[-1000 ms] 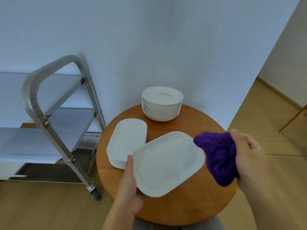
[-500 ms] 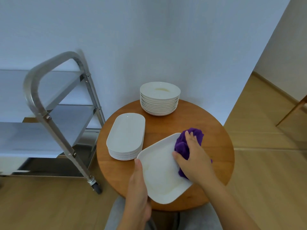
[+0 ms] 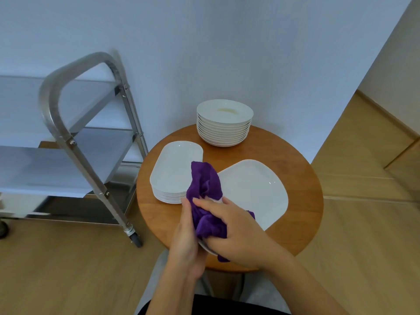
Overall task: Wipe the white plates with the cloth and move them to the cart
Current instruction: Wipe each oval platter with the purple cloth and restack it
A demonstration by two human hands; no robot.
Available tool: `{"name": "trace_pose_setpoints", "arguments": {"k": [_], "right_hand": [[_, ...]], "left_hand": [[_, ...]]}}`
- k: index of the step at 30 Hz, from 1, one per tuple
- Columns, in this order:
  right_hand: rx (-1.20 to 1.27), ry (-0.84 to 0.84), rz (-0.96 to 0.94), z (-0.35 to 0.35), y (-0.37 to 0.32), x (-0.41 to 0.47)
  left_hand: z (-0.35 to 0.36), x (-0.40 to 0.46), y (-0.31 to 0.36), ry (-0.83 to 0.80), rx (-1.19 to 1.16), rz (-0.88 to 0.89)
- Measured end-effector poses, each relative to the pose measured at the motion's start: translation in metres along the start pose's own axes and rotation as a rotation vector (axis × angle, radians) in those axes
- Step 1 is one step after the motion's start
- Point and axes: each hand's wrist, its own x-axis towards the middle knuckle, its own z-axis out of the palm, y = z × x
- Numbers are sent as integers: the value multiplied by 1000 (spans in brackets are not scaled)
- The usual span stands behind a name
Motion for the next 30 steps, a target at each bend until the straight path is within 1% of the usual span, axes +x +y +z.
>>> {"name": "trace_pose_setpoints", "arguments": {"k": [3, 6, 11, 14, 17, 20, 23, 25, 28, 30], "right_hand": [[-69, -95, -15, -10, 0, -5], [-173, -190, -82, -18, 5, -11], [-356, -308, -142, -30, 16, -18], [-414, -319, -146, -44, 23, -22], [-456, -202, -106, -63, 35, -29], [-494, -74, -42, -77, 46, -35], [-572, 42, -5, -82, 58, -38], [-624, 179, 18, -82, 60, -40], [-721, 415, 57, -71, 57, -36], [-674, 483, 137, -62, 51, -28]], "left_hand": [[3, -2, -2, 15, -32, -52], [3, -2, 2, 93, -37, -61], [6, -5, 3, 104, -5, -111], [5, -4, 3, 65, 22, -55], [1, -1, 6, 12, 49, 27], [-2, 1, 7, 54, 122, 71], [-4, 2, 9, 80, 202, 77], [-3, 1, 10, 43, 233, 89], [1, -1, 14, -55, 285, 131], [4, 0, 23, -80, 306, 139]]}}
